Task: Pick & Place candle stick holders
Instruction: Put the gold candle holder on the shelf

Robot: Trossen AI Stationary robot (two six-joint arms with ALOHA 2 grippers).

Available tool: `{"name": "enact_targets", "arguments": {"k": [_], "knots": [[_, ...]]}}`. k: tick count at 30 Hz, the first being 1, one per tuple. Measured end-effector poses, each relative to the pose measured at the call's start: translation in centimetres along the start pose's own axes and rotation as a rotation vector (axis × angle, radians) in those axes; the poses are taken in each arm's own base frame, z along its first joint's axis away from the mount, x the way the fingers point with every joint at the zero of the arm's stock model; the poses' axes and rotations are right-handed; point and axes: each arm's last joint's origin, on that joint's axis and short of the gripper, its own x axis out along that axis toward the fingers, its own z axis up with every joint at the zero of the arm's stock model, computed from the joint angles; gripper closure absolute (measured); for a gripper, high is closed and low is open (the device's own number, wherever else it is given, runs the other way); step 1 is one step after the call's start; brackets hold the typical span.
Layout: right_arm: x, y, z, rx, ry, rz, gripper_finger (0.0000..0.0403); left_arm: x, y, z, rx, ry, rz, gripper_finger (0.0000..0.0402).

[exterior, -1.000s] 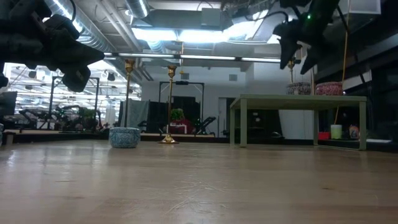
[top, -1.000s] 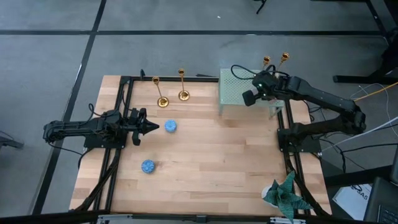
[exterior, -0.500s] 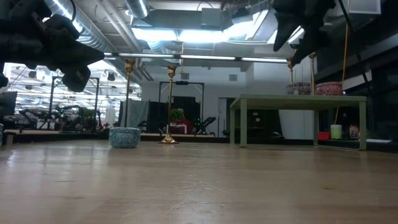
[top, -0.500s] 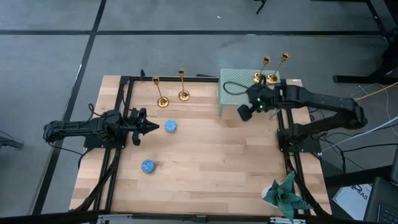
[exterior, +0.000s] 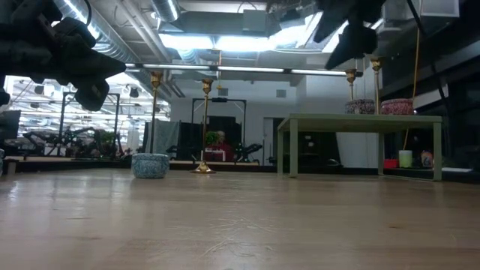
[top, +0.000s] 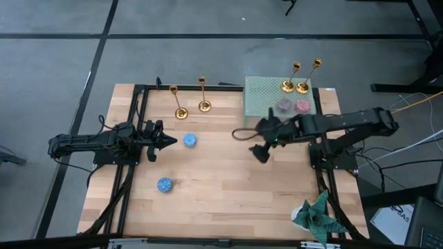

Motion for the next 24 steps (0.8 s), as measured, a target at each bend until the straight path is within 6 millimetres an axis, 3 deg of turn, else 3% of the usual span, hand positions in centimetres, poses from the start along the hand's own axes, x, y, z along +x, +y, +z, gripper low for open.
{"name": "enact_targets", "arguments": {"k": [6,16,24], "knots": [[2.5,3.3,-0.2,-0.062,-0.048,0.088,0.0013,0.0,0.0,0.0,0.000,0.000,0.001,0.0396],[7.9,8.5,-0.7,-0.431,-0.219,0.216,0.0013,0.0,0.0,0.0,0.000,0.000,0.001,0.0396],[11.2,11.0,0.2,-0.393,-0.452,0.331,0.0013,0.0,0.0,0.0,0.000,0.000,0.000,0.0396]]}}
